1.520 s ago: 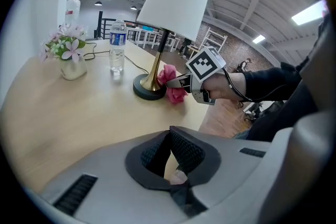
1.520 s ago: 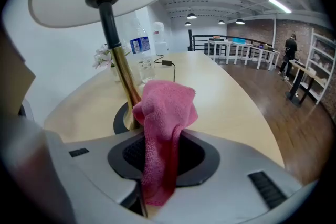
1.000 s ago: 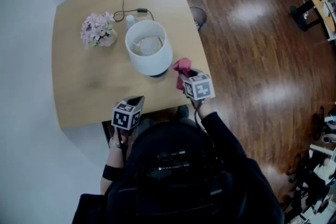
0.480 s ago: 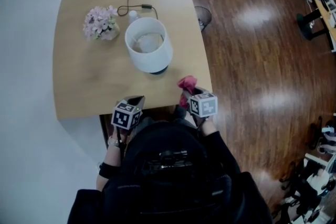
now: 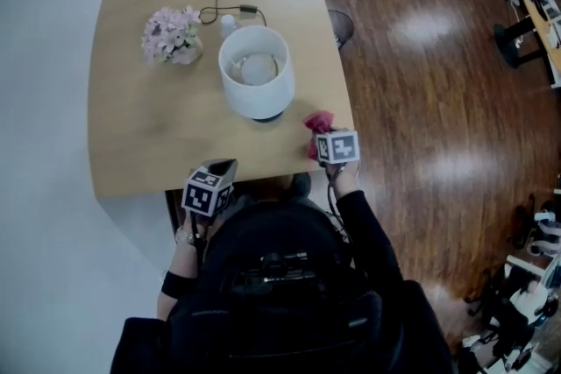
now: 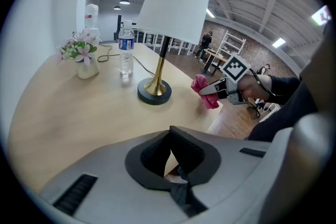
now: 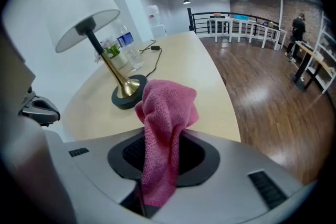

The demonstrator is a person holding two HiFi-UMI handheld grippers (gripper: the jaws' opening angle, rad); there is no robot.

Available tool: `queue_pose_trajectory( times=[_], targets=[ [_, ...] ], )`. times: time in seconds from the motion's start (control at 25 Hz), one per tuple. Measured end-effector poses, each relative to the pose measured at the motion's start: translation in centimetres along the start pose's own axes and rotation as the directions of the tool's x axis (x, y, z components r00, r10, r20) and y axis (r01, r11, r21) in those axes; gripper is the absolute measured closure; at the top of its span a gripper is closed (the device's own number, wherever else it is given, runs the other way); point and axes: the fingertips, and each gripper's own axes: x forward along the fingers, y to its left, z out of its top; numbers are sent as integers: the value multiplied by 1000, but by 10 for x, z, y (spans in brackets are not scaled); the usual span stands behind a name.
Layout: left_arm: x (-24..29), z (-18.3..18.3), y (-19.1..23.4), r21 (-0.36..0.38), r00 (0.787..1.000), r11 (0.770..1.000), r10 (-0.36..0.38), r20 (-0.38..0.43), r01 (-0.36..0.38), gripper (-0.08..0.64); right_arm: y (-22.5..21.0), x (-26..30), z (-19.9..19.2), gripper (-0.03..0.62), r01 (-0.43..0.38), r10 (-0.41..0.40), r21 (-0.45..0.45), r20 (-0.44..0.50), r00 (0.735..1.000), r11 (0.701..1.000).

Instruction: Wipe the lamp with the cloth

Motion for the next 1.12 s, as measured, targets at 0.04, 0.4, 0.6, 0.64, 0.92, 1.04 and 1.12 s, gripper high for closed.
queue_pose_trajectory(
  times=[0.04, 0.4, 0.6, 0.64, 0.92, 1.04, 1.12],
  targets=[
    [0, -1, 2, -1, 1000, 1000, 0, 2, 0, 558, -3, 8, 1, 474, 7, -7, -1, -15, 1000, 1000],
    [-5, -10, 11, -16, 1000, 1000, 2, 1, -2, 558, 2, 38, -3, 411, 13, -11, 21, -71, 997, 1000],
    [-4, -9, 15, -19, 1000, 1000, -4, 10, 5, 558, -6, 22, 11, 334, 70, -70, -3, -14, 997, 998],
    [-5, -8, 16, -17, 1000, 1000, -7, 16, 7, 558, -4, 14, 13, 333, 60, -60, 10, 1, 998, 998],
    [-8, 13, 18, 6, 998, 1000, -26, 57, 26, 558, 15, -66, 44, 331, 13, -20, 36, 194, 981, 999],
    [-10, 25, 14, 39, 996, 999, -41, 76, 38, 558, 42, -90, 45, 333, -63, 53, 31, 243, 968, 998],
    [-12, 31, 9, 58, 995, 997, -53, 82, 48, 558, 62, -97, 39, 333, -114, 104, 24, 253, 962, 993]
  ],
)
